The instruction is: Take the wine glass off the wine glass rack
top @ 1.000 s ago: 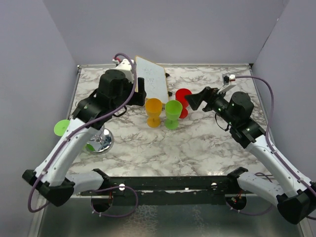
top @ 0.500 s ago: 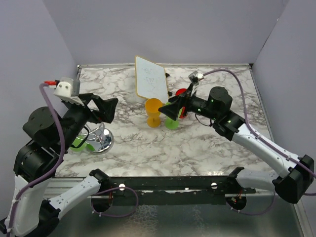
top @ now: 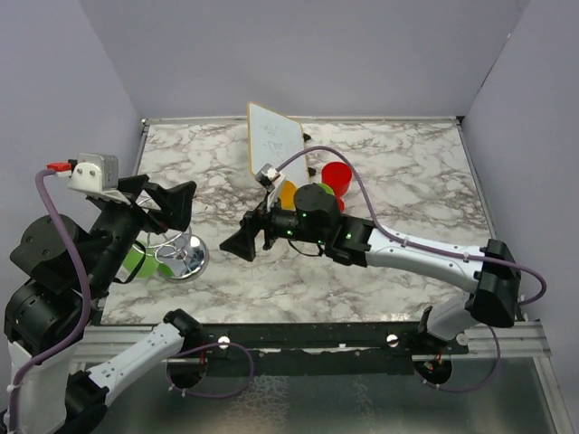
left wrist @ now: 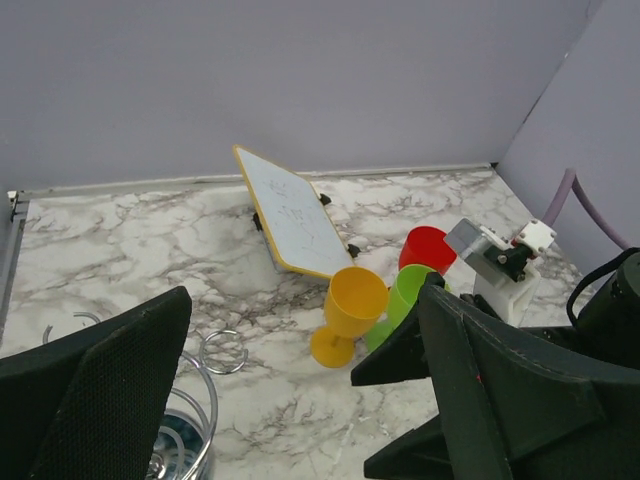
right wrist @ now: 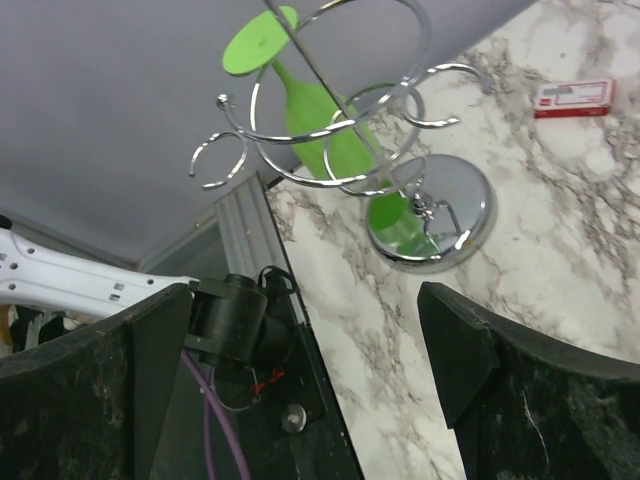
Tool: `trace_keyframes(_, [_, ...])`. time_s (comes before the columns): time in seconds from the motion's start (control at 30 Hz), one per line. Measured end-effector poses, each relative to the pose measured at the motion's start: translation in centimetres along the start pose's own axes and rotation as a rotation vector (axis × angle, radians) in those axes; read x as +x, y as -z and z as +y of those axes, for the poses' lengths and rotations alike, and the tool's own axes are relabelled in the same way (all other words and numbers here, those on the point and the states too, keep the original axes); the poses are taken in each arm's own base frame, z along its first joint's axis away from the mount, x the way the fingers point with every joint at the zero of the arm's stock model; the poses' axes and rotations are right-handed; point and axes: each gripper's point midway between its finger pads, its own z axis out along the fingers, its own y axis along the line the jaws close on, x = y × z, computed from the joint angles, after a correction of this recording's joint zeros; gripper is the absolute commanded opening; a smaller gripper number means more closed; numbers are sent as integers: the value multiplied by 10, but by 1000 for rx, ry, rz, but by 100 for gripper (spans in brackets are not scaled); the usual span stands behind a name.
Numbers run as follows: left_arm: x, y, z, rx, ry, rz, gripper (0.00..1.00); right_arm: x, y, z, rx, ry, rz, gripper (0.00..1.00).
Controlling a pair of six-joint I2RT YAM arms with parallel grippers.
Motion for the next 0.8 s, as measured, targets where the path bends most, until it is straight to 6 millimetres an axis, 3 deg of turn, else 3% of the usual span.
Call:
trace_keyframes(0.17, [1, 4, 5, -21, -9, 1, 98, 10, -29, 25, -24, 14, 6, 75])
trace_keyframes(0.3, [-5, 9, 9, -32, -7, -19, 98, 23, -47, 39, -45, 14, 22, 73])
trace_keyframes(0.53, [-15, 19, 13, -43, 0, -55, 98, 35, -77, 49, -62, 18, 37, 63])
trace_keyframes(0.8, [-13, 20, 16, -56, -3, -48, 98, 34, -101, 52, -70, 10, 27, 48])
